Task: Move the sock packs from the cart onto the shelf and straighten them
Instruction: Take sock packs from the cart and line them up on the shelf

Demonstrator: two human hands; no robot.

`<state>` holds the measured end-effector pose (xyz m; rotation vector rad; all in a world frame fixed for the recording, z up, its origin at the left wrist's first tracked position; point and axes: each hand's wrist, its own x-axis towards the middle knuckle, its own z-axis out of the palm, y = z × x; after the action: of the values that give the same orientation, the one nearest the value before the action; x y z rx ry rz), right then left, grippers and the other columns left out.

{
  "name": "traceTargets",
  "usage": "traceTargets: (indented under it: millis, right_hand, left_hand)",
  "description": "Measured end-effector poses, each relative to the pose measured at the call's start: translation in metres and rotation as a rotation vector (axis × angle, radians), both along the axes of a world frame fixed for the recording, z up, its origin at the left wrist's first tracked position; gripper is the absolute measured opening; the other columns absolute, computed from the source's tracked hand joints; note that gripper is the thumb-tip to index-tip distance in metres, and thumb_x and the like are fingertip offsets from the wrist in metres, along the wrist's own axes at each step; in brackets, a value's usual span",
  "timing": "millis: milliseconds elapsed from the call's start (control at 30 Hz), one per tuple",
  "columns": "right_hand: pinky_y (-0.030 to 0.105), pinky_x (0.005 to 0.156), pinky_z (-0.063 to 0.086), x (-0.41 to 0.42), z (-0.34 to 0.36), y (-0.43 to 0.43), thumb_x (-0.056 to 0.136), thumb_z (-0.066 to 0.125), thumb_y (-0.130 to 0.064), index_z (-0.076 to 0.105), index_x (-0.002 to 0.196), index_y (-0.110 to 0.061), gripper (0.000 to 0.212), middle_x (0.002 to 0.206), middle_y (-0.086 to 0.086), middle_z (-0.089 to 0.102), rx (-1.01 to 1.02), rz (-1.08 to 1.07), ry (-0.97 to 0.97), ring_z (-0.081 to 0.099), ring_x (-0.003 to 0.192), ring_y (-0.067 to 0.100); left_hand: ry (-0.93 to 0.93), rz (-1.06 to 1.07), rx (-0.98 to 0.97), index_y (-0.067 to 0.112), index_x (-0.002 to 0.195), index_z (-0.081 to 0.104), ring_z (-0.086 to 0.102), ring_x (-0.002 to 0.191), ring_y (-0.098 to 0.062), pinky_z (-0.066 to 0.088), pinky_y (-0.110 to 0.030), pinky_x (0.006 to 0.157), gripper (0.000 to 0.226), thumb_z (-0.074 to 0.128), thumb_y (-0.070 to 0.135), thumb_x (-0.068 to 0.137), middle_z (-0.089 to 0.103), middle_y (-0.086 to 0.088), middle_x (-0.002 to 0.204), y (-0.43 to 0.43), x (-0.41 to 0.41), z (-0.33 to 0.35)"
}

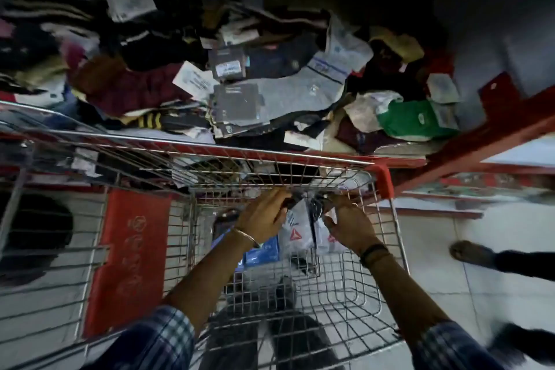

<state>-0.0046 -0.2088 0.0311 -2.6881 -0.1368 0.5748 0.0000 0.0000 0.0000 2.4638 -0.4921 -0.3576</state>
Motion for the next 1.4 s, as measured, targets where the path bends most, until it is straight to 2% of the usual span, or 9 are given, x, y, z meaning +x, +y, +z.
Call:
traceTargets:
  millis: [233, 333, 567, 733, 900, 1067, 1200, 1300, 1400]
  right_hand:
    - [0.042, 0.112, 0.030, 0.038, -0.084, -0.020, 0.072, 0.078, -0.023, 0.011, 0.148, -0.009, 0.102, 0.157, 0.011, 0.014, -0.238, 0.151, 0.288, 0.024, 0.139, 0.030]
    - [0.043, 0.111, 0.031, 0.049, -0.101, -0.024, 0.066, 0.084, -0.022, 0.011, 0.148, -0.010, 0.110, 0.155, 0.012, 0.017, -0.255, 0.165, 0.288, 0.025, 0.138, 0.032]
    - [0.045, 0.111, 0.024, 0.049, -0.112, -0.012, 0.076, 0.074, -0.022, 0.037, 0.135, -0.011, 0.070, 0.141, 0.012, 0.033, -0.535, 0.379, 0.168, 0.030, 0.132, 0.031]
    - [0.042, 0.110, 0.027, 0.048, -0.115, -0.010, 0.071, 0.079, -0.019, 0.021, 0.142, -0.003, 0.093, 0.138, 0.013, 0.046, -0.475, 0.381, 0.205, 0.045, 0.125, 0.030]
    - [0.042, 0.108, 0.027, 0.053, -0.118, -0.009, 0.075, 0.074, -0.025, 0.027, 0.139, -0.003, 0.083, 0.139, 0.013, 0.042, -0.537, 0.444, 0.196, 0.042, 0.125, 0.030]
    - [0.044, 0.106, 0.028, 0.055, -0.122, -0.010, 0.069, 0.078, -0.033, 0.037, 0.136, -0.011, 0.081, 0.137, 0.012, 0.040, -0.580, 0.484, 0.228, 0.040, 0.124, 0.030]
    - [0.040, 0.102, 0.036, 0.050, -0.116, -0.011, 0.067, 0.081, -0.022, 0.036, 0.133, -0.010, 0.081, 0.127, 0.010, 0.054, -0.486, 0.417, 0.236, 0.050, 0.117, 0.028]
    - [0.038, 0.094, 0.044, 0.040, -0.100, -0.009, 0.076, 0.074, -0.018, 0.029, 0.136, -0.008, 0.076, 0.118, 0.010, 0.063, -0.442, 0.366, 0.236, 0.058, 0.109, 0.029]
    - [0.037, 0.089, 0.048, 0.027, -0.079, -0.008, 0.082, 0.068, -0.023, 0.031, 0.137, -0.010, 0.067, 0.117, 0.010, 0.063, -0.439, 0.325, 0.190, 0.060, 0.106, 0.030]
  left_hand:
    - [0.300, 0.025, 0.255, 0.006, 0.143, 0.020, 0.032, 0.131, -0.034, 0.038, -0.047, 0.103, 0.077, 0.062, 0.030, 0.083, 0.026, -0.016, 0.147, -0.015, 0.026, -0.074]
    - [0.407, 0.003, 0.323, 0.004, 0.145, 0.006, 0.018, 0.138, -0.032, 0.028, -0.044, 0.111, 0.096, 0.068, 0.037, 0.079, 0.010, -0.016, 0.153, -0.022, 0.041, -0.093]
    - [0.443, 0.006, 0.418, 0.006, 0.142, 0.018, 0.018, 0.136, -0.033, 0.019, -0.046, 0.110, 0.102, 0.078, 0.040, 0.068, 0.019, -0.016, 0.149, -0.040, 0.048, -0.101]
    - [0.479, 0.001, 0.380, 0.003, 0.142, 0.014, 0.017, 0.136, -0.034, 0.025, -0.043, 0.110, 0.110, 0.082, 0.038, 0.063, 0.016, -0.018, 0.148, -0.042, 0.042, -0.109]
    - [0.555, 0.046, 0.347, 0.011, 0.135, 0.018, 0.034, 0.126, -0.038, 0.039, -0.045, 0.099, 0.108, 0.087, 0.034, 0.055, 0.031, -0.020, 0.138, -0.044, 0.047, -0.112]
    - [0.568, -0.008, 0.429, 0.019, 0.139, 0.027, 0.025, 0.132, -0.033, 0.023, -0.051, 0.108, 0.115, 0.087, 0.049, 0.045, 0.036, -0.012, 0.142, -0.046, 0.049, -0.113]
    - [0.529, -0.113, 0.461, 0.022, 0.140, 0.031, 0.015, 0.134, -0.030, 0.018, -0.048, 0.110, 0.114, 0.084, 0.056, 0.045, 0.033, -0.006, 0.146, -0.045, 0.047, -0.101]
    - [0.602, -0.059, 0.308, 0.017, 0.139, 0.028, 0.034, 0.129, -0.032, 0.036, -0.042, 0.101, 0.109, 0.088, 0.039, 0.051, 0.042, -0.009, 0.140, -0.042, 0.037, -0.087]
    - [0.581, -0.017, 0.231, 0.013, 0.129, 0.028, 0.059, 0.104, -0.033, 0.046, -0.034, 0.079, 0.099, 0.090, 0.030, 0.053, 0.064, -0.011, 0.113, -0.040, 0.024, -0.068]
